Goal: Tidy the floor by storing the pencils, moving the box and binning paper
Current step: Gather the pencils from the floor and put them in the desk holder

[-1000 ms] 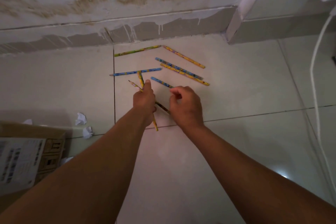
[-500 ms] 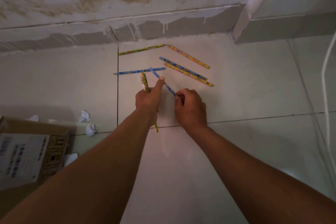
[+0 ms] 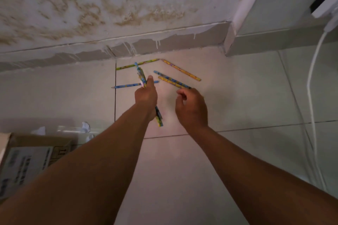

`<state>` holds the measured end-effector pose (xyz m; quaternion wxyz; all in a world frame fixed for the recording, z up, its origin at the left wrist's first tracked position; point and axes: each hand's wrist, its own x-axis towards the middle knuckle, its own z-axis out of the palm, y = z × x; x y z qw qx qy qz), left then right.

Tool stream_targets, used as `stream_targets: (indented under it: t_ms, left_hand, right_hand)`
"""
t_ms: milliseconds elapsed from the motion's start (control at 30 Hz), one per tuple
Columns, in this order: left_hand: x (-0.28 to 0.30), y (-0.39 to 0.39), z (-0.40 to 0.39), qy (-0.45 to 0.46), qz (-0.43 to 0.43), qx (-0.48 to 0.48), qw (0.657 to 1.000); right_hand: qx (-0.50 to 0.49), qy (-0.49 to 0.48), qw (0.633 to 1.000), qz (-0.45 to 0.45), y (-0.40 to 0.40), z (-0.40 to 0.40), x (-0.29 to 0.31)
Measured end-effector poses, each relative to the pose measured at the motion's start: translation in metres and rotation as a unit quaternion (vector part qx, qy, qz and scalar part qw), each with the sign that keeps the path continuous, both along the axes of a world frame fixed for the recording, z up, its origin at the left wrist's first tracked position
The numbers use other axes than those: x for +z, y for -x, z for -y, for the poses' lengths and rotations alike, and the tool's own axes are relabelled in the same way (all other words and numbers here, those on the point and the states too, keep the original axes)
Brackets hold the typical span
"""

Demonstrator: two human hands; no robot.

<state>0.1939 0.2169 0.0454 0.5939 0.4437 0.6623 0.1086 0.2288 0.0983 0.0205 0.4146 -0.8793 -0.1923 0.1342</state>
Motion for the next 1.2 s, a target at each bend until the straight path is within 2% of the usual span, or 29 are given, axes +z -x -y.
stream_targets:
  t_ms: [100, 233, 400, 567, 767, 867, 1033, 1200]
  left_hand:
    - [0.006, -0.01, 0.014, 0.01, 0.019, 0.001, 1.0]
    - [-0.003, -0.014, 0.018, -0.01, -0.015, -0.046, 0.999]
    - [-0.021, -0.011, 0.007, -0.012, -0.056, -0.074, 0.996]
    - [-0.034, -0.009, 0.002, 0.001, -0.048, -0.081, 0.996]
    - [-0.035, -0.01, -0.004, 0.028, -0.041, -0.096, 0.994]
    - [-0.03, -0.015, -0.008, 0.027, -0.027, -0.105, 0.994]
    - [-0.024, -0.023, -0.017, 0.038, -0.01, -0.103, 0.994]
    - [-0.022, -0.035, -0.031, 0.036, -0.002, -0.063, 0.997]
  right_hand:
    - [0.014, 0.067, 0.996, 0.057, -0.006, 0.005, 0.006]
    - [0.021, 0.143, 0.984, 0.108, -0.02, 0.002, -0.006]
    - [0.013, 0.196, 0.969, 0.15, -0.032, -0.004, -0.03]
    - [0.0, 0.225, 0.956, 0.186, -0.029, -0.002, -0.041]
    - [0.001, 0.279, 0.949, 0.148, -0.028, -0.007, -0.038]
    - [0.009, 0.241, 0.967, 0.083, -0.02, -0.008, -0.029]
    - [0.0, 0.054, 0.996, -0.074, 0.003, -0.03, -0.011]
    - [-0.032, -0.009, 0.997, -0.064, -0.005, -0.041, -0.005]
